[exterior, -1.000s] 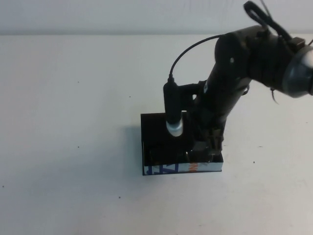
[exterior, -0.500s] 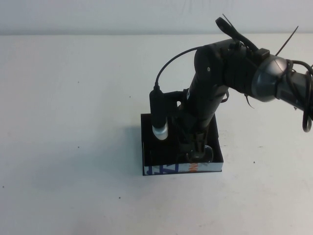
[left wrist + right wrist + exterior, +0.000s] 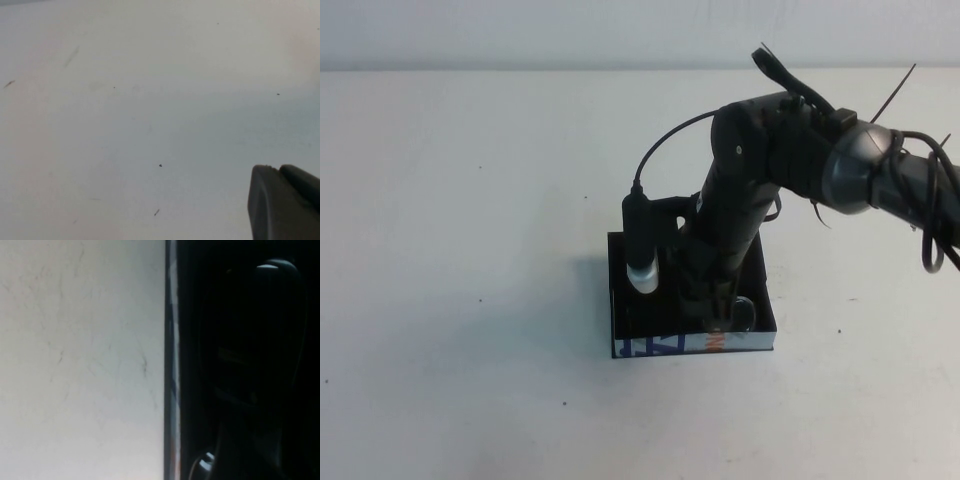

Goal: Take glasses out of glasses case
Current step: Pick up the glasses from the glasses case

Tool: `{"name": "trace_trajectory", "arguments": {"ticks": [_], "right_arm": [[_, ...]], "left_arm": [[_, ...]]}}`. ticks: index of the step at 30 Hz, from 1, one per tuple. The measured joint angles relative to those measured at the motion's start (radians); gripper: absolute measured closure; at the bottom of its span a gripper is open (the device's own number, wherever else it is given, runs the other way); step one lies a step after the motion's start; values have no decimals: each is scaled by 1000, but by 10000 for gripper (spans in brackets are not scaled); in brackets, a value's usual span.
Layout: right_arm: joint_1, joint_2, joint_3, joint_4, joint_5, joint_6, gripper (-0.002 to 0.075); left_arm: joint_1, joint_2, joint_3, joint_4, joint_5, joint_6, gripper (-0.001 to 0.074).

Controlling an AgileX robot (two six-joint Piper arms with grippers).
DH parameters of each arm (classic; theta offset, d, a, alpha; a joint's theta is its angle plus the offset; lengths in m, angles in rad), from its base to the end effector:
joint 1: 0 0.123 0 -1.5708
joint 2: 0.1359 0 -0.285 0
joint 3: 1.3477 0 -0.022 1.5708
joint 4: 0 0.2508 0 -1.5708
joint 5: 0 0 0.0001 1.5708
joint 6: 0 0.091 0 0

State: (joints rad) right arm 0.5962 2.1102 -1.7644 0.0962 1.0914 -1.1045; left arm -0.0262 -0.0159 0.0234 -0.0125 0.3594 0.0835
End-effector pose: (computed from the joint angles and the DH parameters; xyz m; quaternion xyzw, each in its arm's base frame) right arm 0.3648 0.2569 0.2141 -0.7346 0.6680 0.0157 0.1178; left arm 0.0527 -0.0018 0.1738 0.0404 0.7977 0.0120 0.6015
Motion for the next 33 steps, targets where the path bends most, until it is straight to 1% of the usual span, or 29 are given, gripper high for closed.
{"name": "trace_trajectory", "arguments": {"ticks": [17, 20, 23, 25, 30, 33], "right_arm": [[0, 50, 0, 6, -32, 0, 465], [0, 52, 0, 6, -34, 0, 515], [0, 44, -2, 6, -34, 0, 615], [0, 24, -4, 6, -34, 5, 666], [0, -50, -63, -40, 36, 78, 667], [0, -116, -110, -85, 107, 207, 667]], "left_arm": [[0, 0, 0, 0, 0, 0, 740], [0, 0, 0, 0, 0, 0, 740], [0, 0, 0, 0, 0, 0, 740], [0, 0, 0, 0, 0, 0, 740], [0, 0, 0, 0, 0, 0, 740], [0, 0, 0, 0, 0, 0, 740]]}}
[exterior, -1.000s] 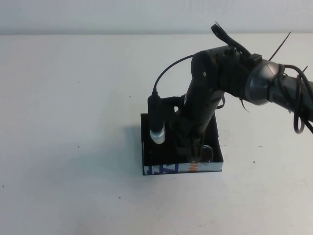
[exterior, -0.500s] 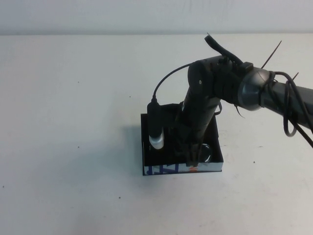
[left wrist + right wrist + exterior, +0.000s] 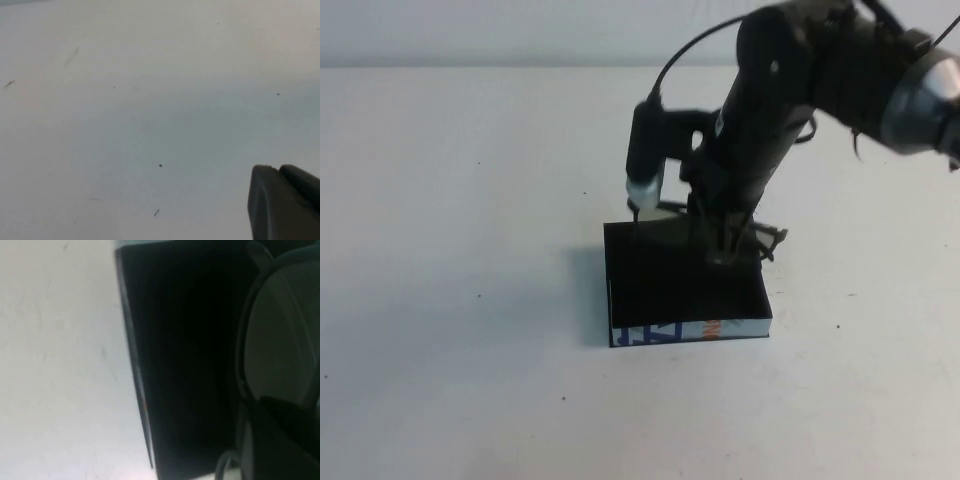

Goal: Take glasses out of glasses case
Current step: Pick up the glasses from the glasses case, then place the glasses on the table

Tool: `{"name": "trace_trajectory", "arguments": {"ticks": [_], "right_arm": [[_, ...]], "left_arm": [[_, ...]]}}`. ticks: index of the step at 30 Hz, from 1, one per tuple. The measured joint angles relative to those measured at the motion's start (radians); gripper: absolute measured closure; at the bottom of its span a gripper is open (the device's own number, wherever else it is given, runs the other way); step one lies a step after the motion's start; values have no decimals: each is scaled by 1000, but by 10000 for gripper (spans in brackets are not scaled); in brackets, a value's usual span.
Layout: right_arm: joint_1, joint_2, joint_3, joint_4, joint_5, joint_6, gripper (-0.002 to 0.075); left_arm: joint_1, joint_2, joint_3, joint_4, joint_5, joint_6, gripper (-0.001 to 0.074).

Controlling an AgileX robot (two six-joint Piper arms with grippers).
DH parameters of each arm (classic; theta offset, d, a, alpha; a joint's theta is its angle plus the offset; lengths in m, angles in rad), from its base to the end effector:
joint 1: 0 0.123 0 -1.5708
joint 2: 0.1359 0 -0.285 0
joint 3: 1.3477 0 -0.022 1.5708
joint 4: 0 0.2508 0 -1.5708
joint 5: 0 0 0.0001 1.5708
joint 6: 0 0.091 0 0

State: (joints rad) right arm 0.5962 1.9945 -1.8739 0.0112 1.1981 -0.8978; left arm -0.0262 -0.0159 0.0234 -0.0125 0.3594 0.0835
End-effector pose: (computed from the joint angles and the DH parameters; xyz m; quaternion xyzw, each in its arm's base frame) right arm 0.3577 0.2438 0.2923 -0.6688 0.7240 -0.0199 0.1677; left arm 0.0527 -0.0018 0.1738 0.0404 0.7977 0.0120 0.6015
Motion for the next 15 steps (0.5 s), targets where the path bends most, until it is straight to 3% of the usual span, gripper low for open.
{"name": "trace_trajectory", "arguments": {"ticks": [4, 8, 15], "right_arm": [[-24, -96, -17, -47, 28, 421, 667], [-139, -180, 78, 3, 30, 810, 667], [-329, -301, 514, 76, 10, 952, 667]], "left_arm": [[0, 0, 0, 0, 0, 0, 740], [0, 0, 0, 0, 0, 0, 740], [0, 0, 0, 0, 0, 0, 740]]}}
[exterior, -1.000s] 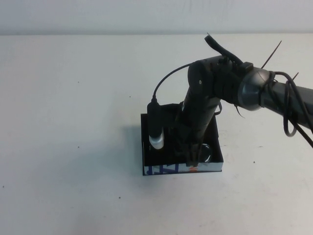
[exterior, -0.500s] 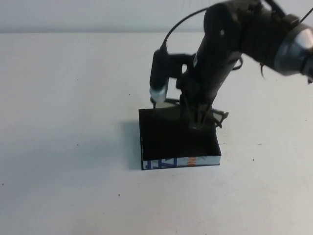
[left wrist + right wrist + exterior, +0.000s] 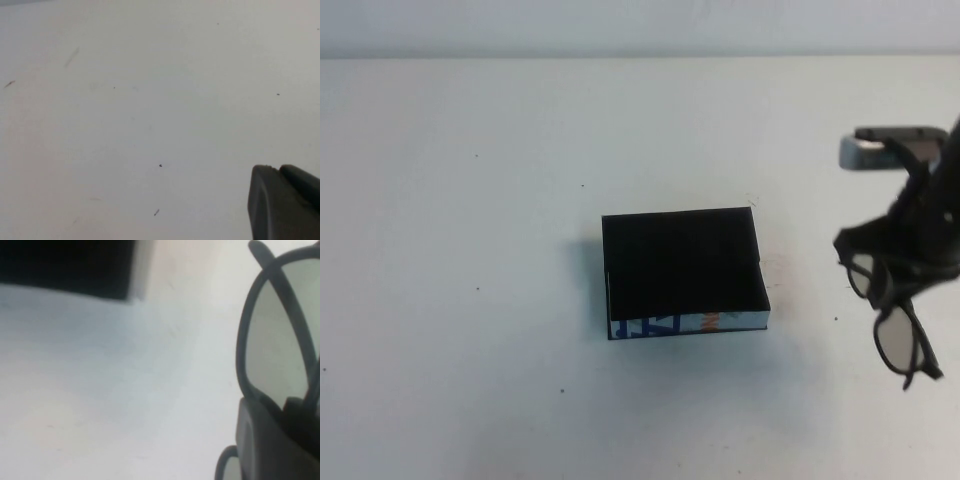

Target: Take glasses out of glasses case

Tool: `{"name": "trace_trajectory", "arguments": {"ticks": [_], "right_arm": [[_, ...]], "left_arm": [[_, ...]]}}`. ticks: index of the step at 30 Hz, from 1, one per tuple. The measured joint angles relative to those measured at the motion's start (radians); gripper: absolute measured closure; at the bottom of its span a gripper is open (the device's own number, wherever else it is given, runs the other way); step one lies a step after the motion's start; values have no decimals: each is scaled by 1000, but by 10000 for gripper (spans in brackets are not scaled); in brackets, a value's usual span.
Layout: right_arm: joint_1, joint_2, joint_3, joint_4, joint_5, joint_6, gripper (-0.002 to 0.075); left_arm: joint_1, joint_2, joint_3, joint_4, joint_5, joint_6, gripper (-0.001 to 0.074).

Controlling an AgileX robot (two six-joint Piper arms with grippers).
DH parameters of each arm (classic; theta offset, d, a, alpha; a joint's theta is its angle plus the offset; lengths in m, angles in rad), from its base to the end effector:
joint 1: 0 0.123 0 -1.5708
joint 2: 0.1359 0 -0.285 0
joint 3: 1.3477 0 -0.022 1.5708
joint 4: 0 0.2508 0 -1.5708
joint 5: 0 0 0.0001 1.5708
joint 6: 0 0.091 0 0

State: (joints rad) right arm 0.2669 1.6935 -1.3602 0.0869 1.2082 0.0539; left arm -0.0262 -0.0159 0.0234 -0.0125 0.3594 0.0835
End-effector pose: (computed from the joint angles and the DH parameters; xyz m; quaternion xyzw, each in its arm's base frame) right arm 0.3183 0.0947 0.2687 -0.0931 0.9931 0.0502 0.0508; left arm 0.0527 -0.0018 0.1738 0.0404 0.7977 0.0120 0.6015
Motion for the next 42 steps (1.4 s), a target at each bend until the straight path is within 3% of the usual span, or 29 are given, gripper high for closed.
{"name": "trace_trajectory", "arguments": {"ticks": [6, 16, 21, 26, 29, 35, 42], "right_arm": [[-75, -17, 213, 17, -208, 11, 667], [-77, 31, 230, 20, -357, -29, 659], [-77, 75, 230, 22, -385, -33, 591], [-77, 80, 230, 18, -401, -35, 469], [-77, 55, 233, 16, -395, -35, 445], [-77, -217, 250, 14, -387, -43, 458], [-77, -720, 386, 61, -472, -130, 561]], "left_arm": [[0, 0, 0, 0, 0, 0, 740], [0, 0, 0, 0, 0, 0, 740], [0, 0, 0, 0, 0, 0, 740], [0, 0, 0, 0, 0, 0, 740], [0, 0, 0, 0, 0, 0, 740], [0, 0, 0, 0, 0, 0, 740], [0, 0, 0, 0, 0, 0, 740]]}}
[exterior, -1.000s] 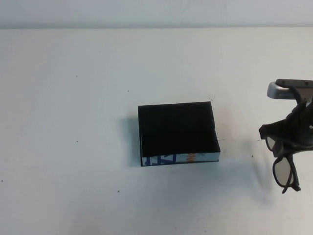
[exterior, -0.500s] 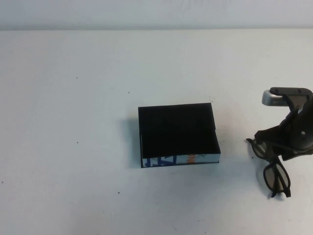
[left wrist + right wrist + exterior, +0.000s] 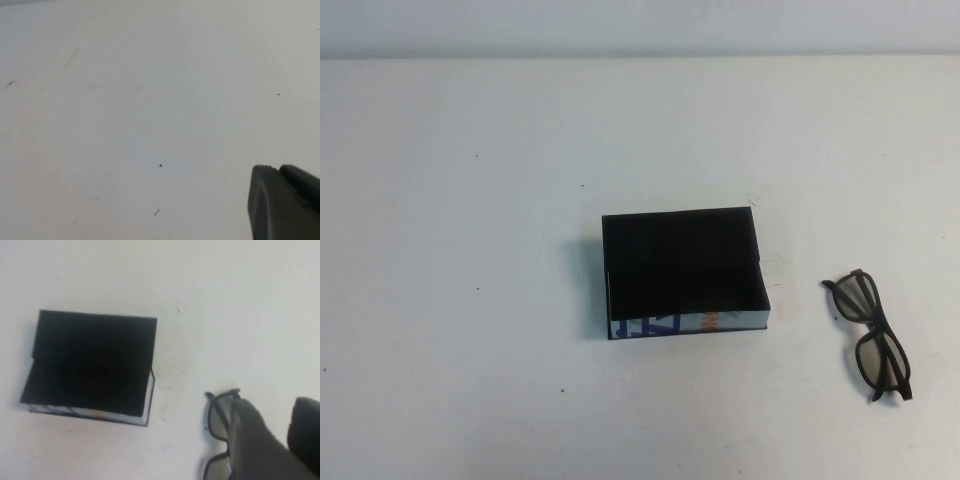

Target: Take glasses out of glasses case

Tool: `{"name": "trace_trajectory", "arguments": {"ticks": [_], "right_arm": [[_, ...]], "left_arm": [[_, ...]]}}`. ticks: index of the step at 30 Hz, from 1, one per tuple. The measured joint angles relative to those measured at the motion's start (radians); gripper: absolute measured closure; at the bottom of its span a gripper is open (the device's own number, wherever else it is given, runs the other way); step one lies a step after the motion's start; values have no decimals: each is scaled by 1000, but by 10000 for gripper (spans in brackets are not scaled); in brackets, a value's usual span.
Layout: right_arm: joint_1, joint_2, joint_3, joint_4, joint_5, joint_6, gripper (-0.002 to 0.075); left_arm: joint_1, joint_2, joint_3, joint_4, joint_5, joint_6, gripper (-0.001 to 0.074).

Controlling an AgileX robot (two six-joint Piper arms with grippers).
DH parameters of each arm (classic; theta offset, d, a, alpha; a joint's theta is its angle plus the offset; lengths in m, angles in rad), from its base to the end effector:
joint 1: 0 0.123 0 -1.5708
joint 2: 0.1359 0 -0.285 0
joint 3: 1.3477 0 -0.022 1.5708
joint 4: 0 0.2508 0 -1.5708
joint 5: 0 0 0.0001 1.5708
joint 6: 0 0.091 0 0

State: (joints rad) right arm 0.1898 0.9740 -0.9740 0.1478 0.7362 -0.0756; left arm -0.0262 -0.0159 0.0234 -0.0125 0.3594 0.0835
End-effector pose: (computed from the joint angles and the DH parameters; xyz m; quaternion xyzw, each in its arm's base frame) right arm 0.1884 0.0454 0.3676 -0.0915 0.8889 0.0939 0.4389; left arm 0.0527 -0.0018 0.1738 0.0404 0.7977 0.0120 0.6015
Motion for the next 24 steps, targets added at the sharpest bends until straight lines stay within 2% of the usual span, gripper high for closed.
{"name": "trace_trajectory", "arguments": {"ticks": [6, 9, 15, 24], "right_arm": [[-1, -373, 240, -2, -115, -6, 687], [-1, -534, 371, 1, -185, -6, 726], [-1, -783, 584, -85, -369, -6, 741], [-1, -841, 749, -95, -537, -2, 742]], "left_arm": [[0, 0, 0, 0, 0, 0, 740], [0, 0, 0, 0, 0, 0, 740], [0, 0, 0, 0, 0, 0, 740], [0, 0, 0, 0, 0, 0, 740]]}}
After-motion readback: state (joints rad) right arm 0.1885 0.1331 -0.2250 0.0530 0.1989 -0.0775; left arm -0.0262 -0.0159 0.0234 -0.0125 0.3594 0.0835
